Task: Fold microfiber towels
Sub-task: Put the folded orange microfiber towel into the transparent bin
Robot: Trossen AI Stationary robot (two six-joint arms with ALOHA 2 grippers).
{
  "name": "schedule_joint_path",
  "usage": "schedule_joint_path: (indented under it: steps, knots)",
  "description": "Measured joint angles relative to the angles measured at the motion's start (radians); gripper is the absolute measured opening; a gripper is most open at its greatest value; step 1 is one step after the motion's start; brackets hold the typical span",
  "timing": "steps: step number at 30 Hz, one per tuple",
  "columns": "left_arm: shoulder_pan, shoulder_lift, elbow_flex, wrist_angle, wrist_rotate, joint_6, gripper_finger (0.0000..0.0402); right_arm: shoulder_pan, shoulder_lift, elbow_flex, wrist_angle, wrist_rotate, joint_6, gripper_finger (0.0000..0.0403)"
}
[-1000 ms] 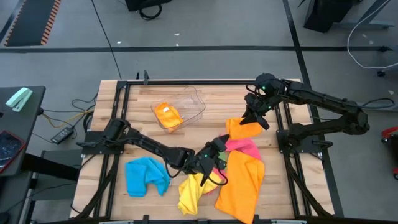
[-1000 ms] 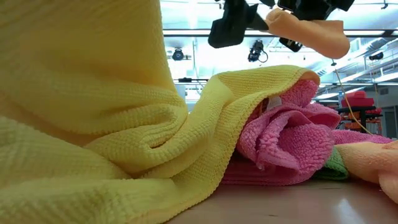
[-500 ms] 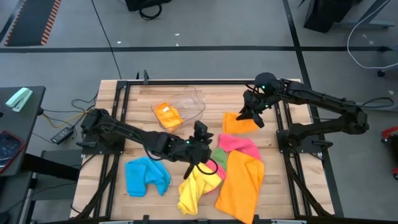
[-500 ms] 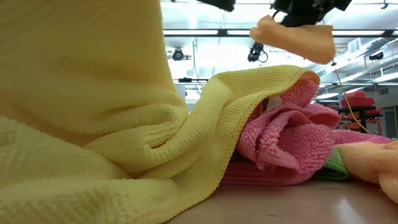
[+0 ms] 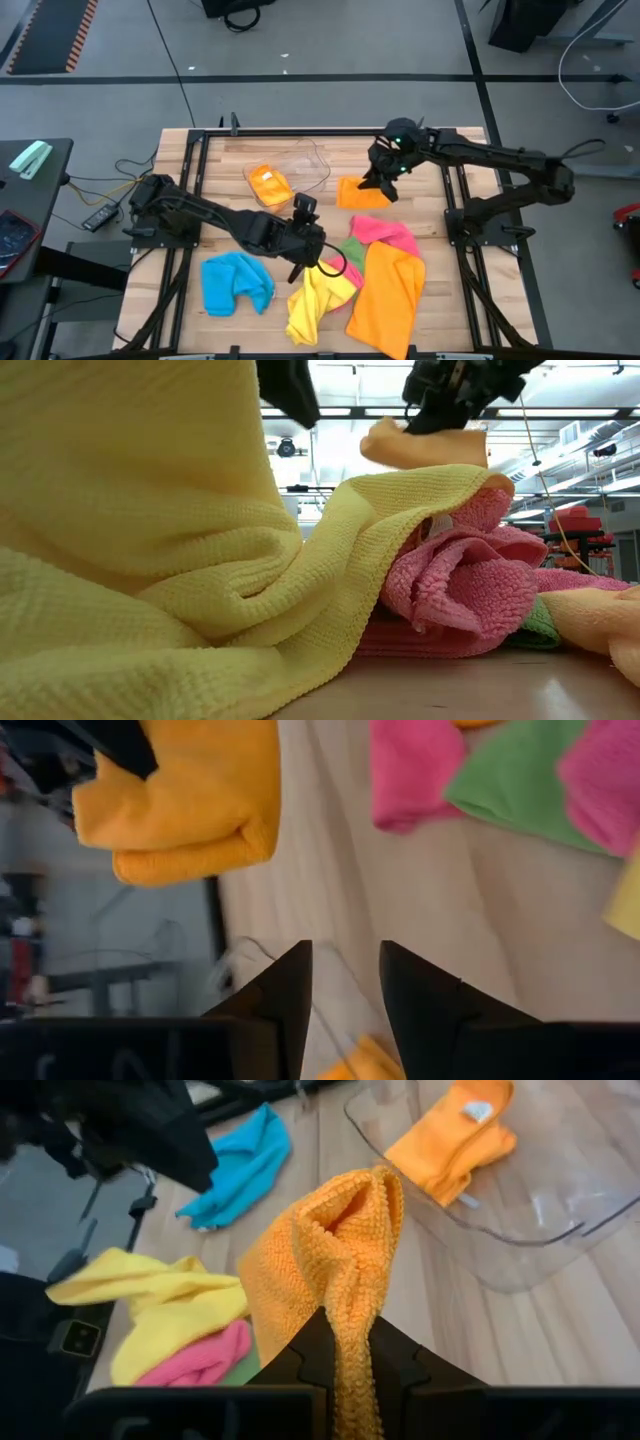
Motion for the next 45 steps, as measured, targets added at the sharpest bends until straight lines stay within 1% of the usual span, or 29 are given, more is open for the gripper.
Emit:
schedule_joint_path:
  steps: [5, 10, 14, 18, 21, 26, 30, 33, 35, 38, 40, 42, 45]
  knots:
    - [0.001, 0.0, 0.0, -0.068, 0.058, -0.074, 0.0125, 0.0, 0.079, 0.0, 0.035, -0.001, -0.005, 0.0039]
    - [0.001, 0.0, -0.004, -0.122, 0.07, -0.131, 0.0117, 0.0, 0.139, 0.0, 0.048, -0.013, -0.011, 0.0039]
    - [0.003, -0.005, -0.102, -0.052, 0.07, -0.113, 0.011, 0.0, 0.166, 0.0, 0.049, -0.055, -0.031, 0.0039]
    - [0.004, -0.012, -0.221, 0.024, 0.07, -0.112, 0.0102, 0.0, 0.181, 0.0, 0.079, -0.056, -0.016, 0.0039]
    - [0.004, -0.027, -0.295, 0.068, 0.071, -0.118, 0.0093, 0.007, 0.197, 0.0, 0.173, -0.055, 0.023, 0.0039]
    - [-0.003, -0.106, -0.406, 0.155, 0.071, -0.119, 0.0081, 0.03, 0.245, 0.0, 0.354, -0.053, 0.102, 0.0039]
    - [-0.003, -0.206, -0.476, 0.233, 0.104, -0.121, 0.0078, 0.038, 0.287, 0.0, 0.475, -0.02, 0.129, 0.0039]
    - [0.006, -0.285, -0.531, 0.292, 0.114, -0.123, 0.008, 0.038, 0.321, 0.0, 0.582, -0.017, 0.158, 0.0039]
    - [0.017, -0.34, -0.569, 0.3, 0.114, -0.133, 0.0082, 0.038, 0.348, 0.0, 0.653, -0.016, 0.192, 0.0039]
    - [0.03, -0.41, -0.628, 0.348, 0.111, -0.14, 0.008, 0.038, 0.39, 0.0, 0.74, 0.021, 0.238, 0.0039]
    - [0.039, -0.438, -0.657, 0.387, 0.11, -0.139, 0.0078, 0.035, 0.406, 0.0, 0.76, 0.056, 0.257, 0.0039]
    - [0.043, -0.453, -0.672, 0.388, 0.101, -0.163, 0.0079, 0.027, 0.421, 0.0, 0.825, 0.1, 0.263, 0.0039]
    - [0.048, -0.456, -0.671, 0.384, 0.051, -0.234, 0.0088, 0.017, 0.44, 0.0, 0.952, 0.106, 0.298, 0.0039]
